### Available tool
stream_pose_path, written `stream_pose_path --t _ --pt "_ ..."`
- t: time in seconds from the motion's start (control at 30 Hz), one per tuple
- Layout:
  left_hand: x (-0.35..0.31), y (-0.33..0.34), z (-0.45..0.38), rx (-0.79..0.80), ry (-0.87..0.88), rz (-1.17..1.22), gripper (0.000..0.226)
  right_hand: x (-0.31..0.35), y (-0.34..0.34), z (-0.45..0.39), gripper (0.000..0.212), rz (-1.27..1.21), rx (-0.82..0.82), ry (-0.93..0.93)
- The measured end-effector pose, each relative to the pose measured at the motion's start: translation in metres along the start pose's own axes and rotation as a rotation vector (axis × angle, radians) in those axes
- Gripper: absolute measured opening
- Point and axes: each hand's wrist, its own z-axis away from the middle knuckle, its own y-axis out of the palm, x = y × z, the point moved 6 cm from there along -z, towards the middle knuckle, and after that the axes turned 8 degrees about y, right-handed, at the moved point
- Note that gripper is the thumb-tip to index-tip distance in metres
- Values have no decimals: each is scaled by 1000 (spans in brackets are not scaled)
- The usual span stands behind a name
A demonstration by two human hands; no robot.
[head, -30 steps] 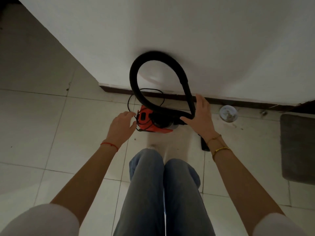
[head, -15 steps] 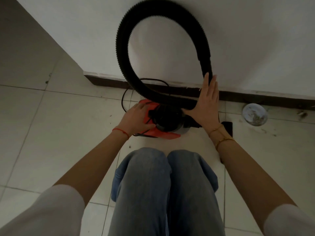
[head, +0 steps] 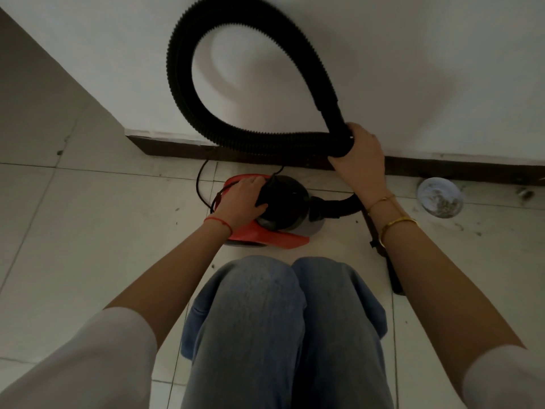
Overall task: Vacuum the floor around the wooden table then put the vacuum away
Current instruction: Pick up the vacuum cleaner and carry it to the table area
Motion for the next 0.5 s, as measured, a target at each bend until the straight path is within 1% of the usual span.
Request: stream_pose_path --t 0.07,0.13,0.27,0.4,0.5 --pt "-1 2 -3 42 19 11 45 1 2 -1 49 24 15 6" --pt "-3 4 -5 102 42 26 49 1 3 -3 43 76 20 23" --pt "-10 6 -9 164 121 -10 54 1 3 -5 41 114 54 19" --pt "-13 9 -14 234 77 -126 50 3 -1 -7 41 93 101 37" --pt "-20 2 -13 282 48 -142 48 11 -13 -4 39 92 123 29"
